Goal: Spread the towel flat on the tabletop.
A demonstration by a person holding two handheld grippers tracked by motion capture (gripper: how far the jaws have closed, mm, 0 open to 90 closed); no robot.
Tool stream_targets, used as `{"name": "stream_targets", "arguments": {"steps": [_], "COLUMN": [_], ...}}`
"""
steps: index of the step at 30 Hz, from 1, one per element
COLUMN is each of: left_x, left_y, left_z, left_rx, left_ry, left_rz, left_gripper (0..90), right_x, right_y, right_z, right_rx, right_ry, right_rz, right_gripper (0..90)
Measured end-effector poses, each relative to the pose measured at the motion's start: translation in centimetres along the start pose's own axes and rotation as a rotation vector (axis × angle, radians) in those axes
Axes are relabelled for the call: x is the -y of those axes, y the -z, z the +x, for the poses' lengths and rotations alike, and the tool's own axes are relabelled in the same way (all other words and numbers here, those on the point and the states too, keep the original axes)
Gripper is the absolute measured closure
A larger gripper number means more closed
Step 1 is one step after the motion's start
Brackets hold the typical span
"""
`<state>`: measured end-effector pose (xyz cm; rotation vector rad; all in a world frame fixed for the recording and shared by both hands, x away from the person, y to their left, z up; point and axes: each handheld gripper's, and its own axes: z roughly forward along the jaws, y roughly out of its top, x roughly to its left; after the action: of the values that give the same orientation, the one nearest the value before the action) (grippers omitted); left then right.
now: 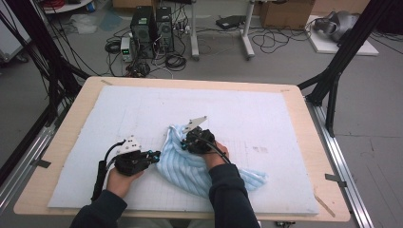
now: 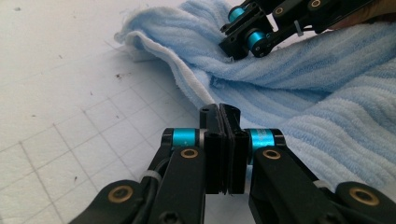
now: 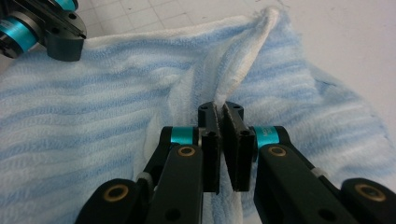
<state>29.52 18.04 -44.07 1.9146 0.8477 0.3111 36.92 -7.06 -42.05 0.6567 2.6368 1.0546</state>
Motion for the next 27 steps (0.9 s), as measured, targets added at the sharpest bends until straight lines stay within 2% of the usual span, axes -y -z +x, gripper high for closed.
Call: {"name": "stream_targets", "arguments": {"steps": [3,5,6,7,8,9,10,11,12,13,16,19,22,23,24,25,26,27], "left_x": [0.1,0.1,0.1,0.1,0.1,0.1,0.1,0.1,0.1,0.0,-0.1,-0.1,-0.2,-0.3,-0.4,-0.4,-0.6,-1.0], "left_y": [-0.1,-0.1,-0.1,-0.2,-0.4,-0.4,-0.7,-0.7,-1.0,-1.1,-1.4,-1.7,-2.1,-2.2,-2.2,-2.2,-2.1,-1.8], "left_z": [-0.2,-0.5,-0.5,-0.6,-0.7,-0.7,-1.0,-1.0,-1.5,-1.8,-2.3,-2.7,-3.1,-3.2,-3.1,-3.1,-2.9,-2.3], "left_rx": [0.007,0.016,0.016,0.018,0.026,0.026,0.045,0.045,0.067,0.081,0.105,0.126,0.147,0.133,0.117,0.117,0.107,0.069], "left_ry": [-0.007,-0.008,-0.008,-0.006,-0.007,-0.007,-0.004,-0.004,-0.016,-0.022,-0.039,-0.033,-0.04,-0.038,-0.026,-0.026,-0.012,0.026], "left_rz": [0.005,0.008,0.008,0.006,0.009,0.009,0.013,0.013,0.023,0.023,0.028,0.034,0.04,0.04,0.035,0.035,0.02,-0.01], "left_gripper": [88.1,88.1,88.1,88.1,88.1,88.1,88.1,88.0,88.0,88.0,87.9,87.9,87.2,83.7,73.8,67.7,62.2,54.7], "right_x": [0.5,1.8,1.8,2.5,4.2,4.2,5.6,5.6,7.1,7.9,10.0,11.7,13.2,13.5,13.7,13.7,14.0,14.1], "right_y": [0.9,3.0,3.0,3.8,5.7,5.7,7.0,7.0,8.4,9.0,10.8,12.1,12.6,12.6,12.5,12.5,12.4,12.5], "right_z": [-0.2,-0.8,-0.8,-1.1,-1.8,-1.8,-2.3,-2.3,-2.7,-2.8,-3.3,-3.6,-3.8,-3.7,-3.6,-3.6,-3.5,-3.5], "right_rx": [0.014,0.052,0.052,0.073,0.113,0.113,0.136,0.136,0.166,0.179,0.215,0.263,0.273,0.274,0.275,0.275,0.27,0.276], "right_ry": [-0.017,-0.043,-0.043,-0.055,-0.097,-0.097,-0.128,-0.128,-0.157,-0.165,-0.198,-0.232,-0.264,-0.262,-0.265,-0.265,-0.265,-0.274], "right_rz": [-0.011,-0.031,-0.031,-0.031,-0.038,-0.038,-0.042,-0.042,-0.036,-0.038,-0.041,-0.028,-0.012,0.005,0.019,0.019,0.023,0.014], "right_gripper": [86.3,86.3,86.3,86.3,86.3,86.3,86.3,86.3,86.3,86.3,86.3,86.3,86.2,86.2,86.1,86.1,84.5,81.4]}}
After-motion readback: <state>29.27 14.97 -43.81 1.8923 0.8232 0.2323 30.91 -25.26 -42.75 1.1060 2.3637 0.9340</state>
